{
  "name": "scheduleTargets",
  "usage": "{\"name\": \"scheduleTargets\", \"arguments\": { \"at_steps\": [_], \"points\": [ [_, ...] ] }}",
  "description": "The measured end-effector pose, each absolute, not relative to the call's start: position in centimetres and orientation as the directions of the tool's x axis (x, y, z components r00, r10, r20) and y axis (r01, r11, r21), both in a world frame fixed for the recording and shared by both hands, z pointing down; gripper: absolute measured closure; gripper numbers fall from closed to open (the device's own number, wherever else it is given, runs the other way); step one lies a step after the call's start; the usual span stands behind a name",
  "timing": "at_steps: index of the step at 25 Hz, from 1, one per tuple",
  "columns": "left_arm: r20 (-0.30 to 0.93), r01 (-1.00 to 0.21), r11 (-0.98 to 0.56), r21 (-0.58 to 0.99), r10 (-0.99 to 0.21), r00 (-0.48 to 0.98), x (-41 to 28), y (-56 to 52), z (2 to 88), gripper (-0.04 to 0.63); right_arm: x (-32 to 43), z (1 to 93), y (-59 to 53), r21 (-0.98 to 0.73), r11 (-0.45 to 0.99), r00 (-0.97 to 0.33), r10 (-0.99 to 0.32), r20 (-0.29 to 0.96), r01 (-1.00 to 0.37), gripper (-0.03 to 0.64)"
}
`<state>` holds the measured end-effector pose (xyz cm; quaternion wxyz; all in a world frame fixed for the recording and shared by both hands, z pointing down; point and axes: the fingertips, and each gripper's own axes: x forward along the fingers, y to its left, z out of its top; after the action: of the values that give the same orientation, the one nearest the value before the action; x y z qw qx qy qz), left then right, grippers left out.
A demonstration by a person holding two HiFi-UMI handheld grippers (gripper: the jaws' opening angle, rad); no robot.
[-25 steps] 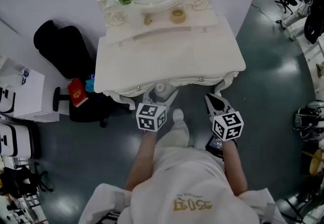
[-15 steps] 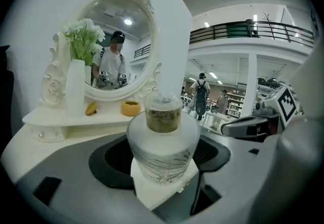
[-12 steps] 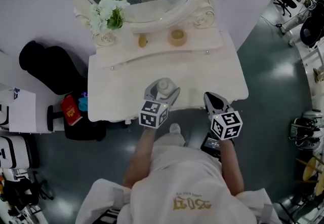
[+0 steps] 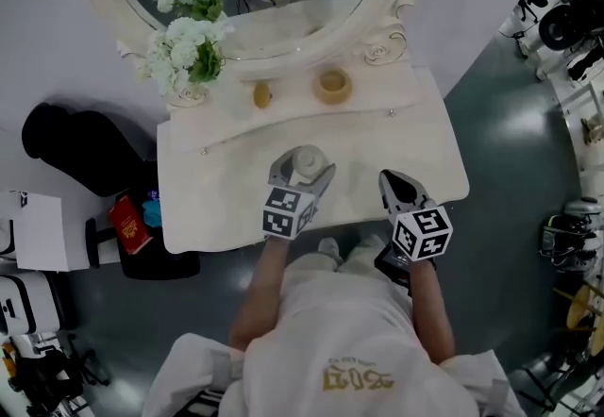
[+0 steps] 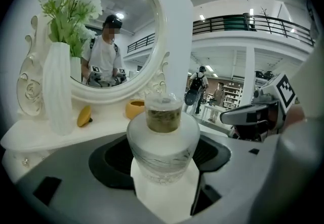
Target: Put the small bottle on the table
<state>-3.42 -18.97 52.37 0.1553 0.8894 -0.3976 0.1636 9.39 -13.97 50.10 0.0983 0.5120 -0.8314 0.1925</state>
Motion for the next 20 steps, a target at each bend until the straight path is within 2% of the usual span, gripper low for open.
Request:
{"name": "scheduleTargets", "arguments": {
  "at_steps": [6, 20],
  "points": [
    [0.427, -0.748, -0.644, 0.159, -0.638, 0.64, -3.2, -19.7, 53.2, 0.253, 10.3, 50.4, -15.2, -0.231, 0.367, -0.43, -0.827, 0.362, -0.901, 0.603],
    [0.478, -0.75, -0.646, 0.14, -0.62, 0.623, -2.8, -22.2, 55.6, 0.253, 10.6, 52.1, -18.6, -0.261, 0.379, -0.455, -0.807, 0.375, -0.888, 0.603]
  ]
}}
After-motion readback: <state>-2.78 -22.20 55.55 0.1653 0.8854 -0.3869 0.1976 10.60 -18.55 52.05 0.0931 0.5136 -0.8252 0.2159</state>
